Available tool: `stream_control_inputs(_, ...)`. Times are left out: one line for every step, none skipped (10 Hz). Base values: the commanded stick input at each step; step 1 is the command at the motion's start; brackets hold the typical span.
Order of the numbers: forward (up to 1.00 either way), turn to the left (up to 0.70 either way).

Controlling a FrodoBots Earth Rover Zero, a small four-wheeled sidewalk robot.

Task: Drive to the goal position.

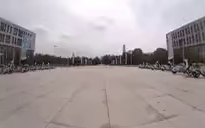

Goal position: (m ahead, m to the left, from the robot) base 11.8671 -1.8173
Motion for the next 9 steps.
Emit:
stream_control_inputs(0.7,0.01)
stream_control_inputs(0.7,0.01)
stream_control_inputs(0.7,0.01)
stream_control_inputs(0.7,0.01)
stream_control_inputs(0.7,0.01)
stream_control_inputs(0.7,0.01)
stream_control_inputs(0.7,0.01)
stream_control_inputs(0.7,0.01)
stream_control_inputs(0.7,0.01)
